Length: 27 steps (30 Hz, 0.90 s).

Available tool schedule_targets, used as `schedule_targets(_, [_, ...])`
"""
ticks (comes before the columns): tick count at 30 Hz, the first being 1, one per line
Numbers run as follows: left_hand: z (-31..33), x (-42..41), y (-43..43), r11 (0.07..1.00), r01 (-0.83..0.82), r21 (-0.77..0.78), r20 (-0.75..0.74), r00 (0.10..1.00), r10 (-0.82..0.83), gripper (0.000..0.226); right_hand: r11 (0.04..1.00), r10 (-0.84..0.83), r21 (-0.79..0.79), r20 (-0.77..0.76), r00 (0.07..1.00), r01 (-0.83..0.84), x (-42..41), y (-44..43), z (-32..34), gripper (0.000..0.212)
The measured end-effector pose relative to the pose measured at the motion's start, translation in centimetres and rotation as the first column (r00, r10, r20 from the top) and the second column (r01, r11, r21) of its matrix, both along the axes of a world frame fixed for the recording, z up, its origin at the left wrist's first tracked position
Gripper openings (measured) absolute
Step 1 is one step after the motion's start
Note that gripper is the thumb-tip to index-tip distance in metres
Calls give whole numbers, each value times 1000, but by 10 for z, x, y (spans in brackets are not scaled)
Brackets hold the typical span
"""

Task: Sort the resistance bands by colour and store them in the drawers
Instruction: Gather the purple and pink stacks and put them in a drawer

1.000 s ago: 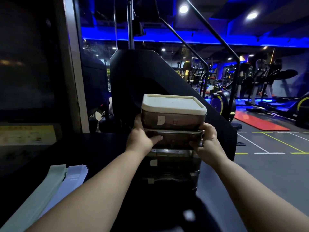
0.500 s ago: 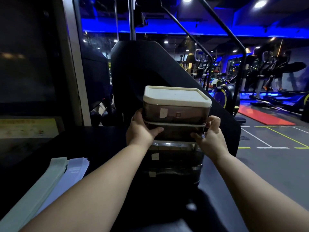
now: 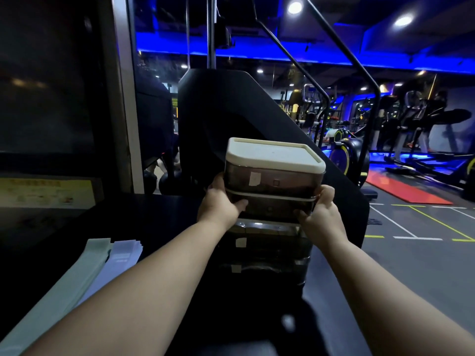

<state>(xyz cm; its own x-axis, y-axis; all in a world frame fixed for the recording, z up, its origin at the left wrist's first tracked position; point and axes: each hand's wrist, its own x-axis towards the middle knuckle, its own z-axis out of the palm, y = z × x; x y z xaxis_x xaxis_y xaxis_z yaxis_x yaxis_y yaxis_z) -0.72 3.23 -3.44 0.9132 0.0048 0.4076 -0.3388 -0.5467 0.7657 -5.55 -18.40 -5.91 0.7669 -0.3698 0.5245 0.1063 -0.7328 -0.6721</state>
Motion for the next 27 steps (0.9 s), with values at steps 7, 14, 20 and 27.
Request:
schedule_targets(7, [3,-18,27,993,26,115,32,999,-30,72,978,-189,-60,171,967,201,-22,36,7,55])
schedule_targets(14, [-17,-49,78,959,119,257,-121,988,-91,33,953,16,-302,146,989,29,-40,102,-4,32])
schedule_targets(20, [-39,-95,143,956,47,289,-83,996,-24,20,909,241,-343,-28,970,-236,-57,174,-33,17])
schedule_targets(27, [-77,-154,236,853,-262,451,21,959,284,14,739,511,-363,-247,823,-567,-78,250,-79,21])
